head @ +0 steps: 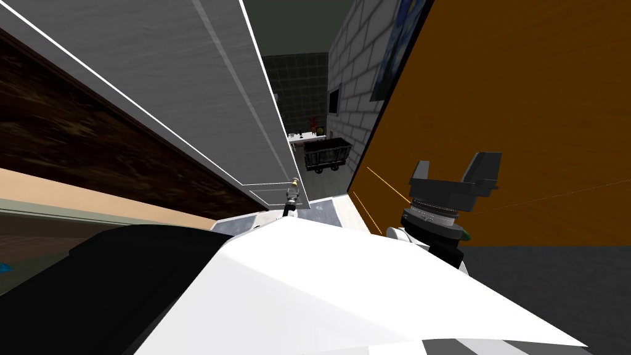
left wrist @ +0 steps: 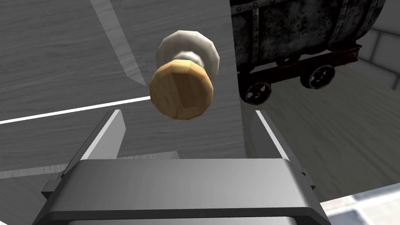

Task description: Pull the door open

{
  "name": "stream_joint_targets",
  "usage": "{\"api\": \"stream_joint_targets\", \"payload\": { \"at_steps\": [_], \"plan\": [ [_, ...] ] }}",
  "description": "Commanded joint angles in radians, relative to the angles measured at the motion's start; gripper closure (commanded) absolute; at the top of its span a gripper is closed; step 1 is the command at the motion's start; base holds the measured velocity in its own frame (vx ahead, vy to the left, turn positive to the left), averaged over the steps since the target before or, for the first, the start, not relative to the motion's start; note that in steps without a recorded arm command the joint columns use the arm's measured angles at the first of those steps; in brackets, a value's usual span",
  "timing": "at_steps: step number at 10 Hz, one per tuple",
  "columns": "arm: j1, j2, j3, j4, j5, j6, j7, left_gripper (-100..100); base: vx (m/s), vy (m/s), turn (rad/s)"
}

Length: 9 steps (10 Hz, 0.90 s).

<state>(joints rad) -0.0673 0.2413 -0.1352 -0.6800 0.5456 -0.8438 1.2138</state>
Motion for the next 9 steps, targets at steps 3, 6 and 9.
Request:
{"api": "stream_joint_targets", "payload": {
  "at_steps": [3,6,9],
  "plan": [
    [-0.006,-0.012,-0.013,-0.012,0.032,0.013,0.098,-100,-0.071,0.016,-0.020],
    [-0.011,-0.019,-0.021,-0.018,0.053,0.020,0.153,-100,-0.072,0.020,-0.016],
    [-0.001,0.006,-0.016,-0.010,0.068,0.012,0.183,-100,0.005,0.001,-0.066]
  ]
}}
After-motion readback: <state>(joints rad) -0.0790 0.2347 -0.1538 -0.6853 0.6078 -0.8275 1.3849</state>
